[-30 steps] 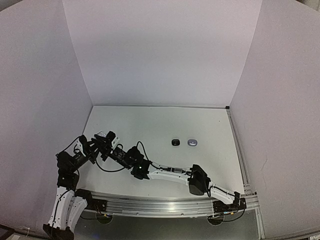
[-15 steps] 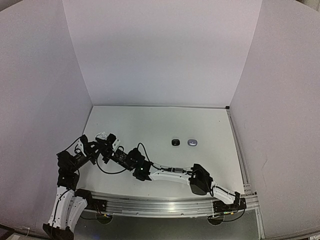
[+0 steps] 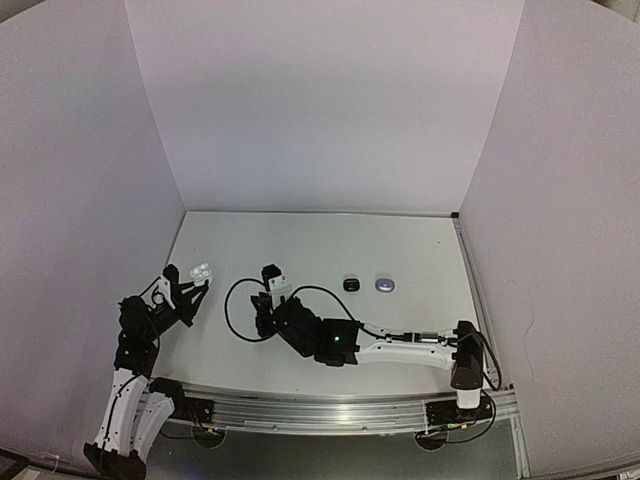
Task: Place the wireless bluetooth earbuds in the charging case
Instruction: Place the left earbud at the center of the board.
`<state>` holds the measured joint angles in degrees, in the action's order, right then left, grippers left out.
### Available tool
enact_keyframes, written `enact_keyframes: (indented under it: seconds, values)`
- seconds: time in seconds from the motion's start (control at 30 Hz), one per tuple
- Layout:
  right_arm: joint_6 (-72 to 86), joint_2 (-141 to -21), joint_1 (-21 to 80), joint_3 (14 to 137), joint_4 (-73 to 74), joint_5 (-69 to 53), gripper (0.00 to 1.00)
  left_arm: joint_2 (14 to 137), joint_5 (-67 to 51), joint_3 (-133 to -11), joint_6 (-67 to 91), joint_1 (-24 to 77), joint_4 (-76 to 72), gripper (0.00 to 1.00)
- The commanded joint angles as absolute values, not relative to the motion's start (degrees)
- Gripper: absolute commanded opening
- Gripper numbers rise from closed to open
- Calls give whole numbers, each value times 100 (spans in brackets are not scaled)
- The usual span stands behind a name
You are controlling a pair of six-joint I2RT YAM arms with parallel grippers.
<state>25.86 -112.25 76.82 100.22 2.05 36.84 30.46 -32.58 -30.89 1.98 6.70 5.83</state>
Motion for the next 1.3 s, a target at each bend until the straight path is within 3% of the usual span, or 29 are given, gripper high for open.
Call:
enact_keyframes:
  seconds: [0.0,0.17,0.7,0.77,0.93,1.27]
  values:
    - [4807,-11349,7659,9432,3596,3473,0,3090,-3152,-3282,216,659,556,0]
    - [5692,-11484,7573,8834,4015,2463,0,3167,-3191,-3286,227,658,538,0]
    - [6328,-12312,7436,8488,4078,1321,0,3166,-3244,-3296,266,659,565,0]
    - [6328,-12304,7422,8482,4106,1249,2,3164,-3239,-3304,272,655,570,0]
    - [6236,-12295,7410,8619,4380,1144,22,3179,-3251,-3313,253,659,580,0]
    - [5757,-12481,7274,9399,5142,919,26,3228,-3315,-3319,249,658,537,0]
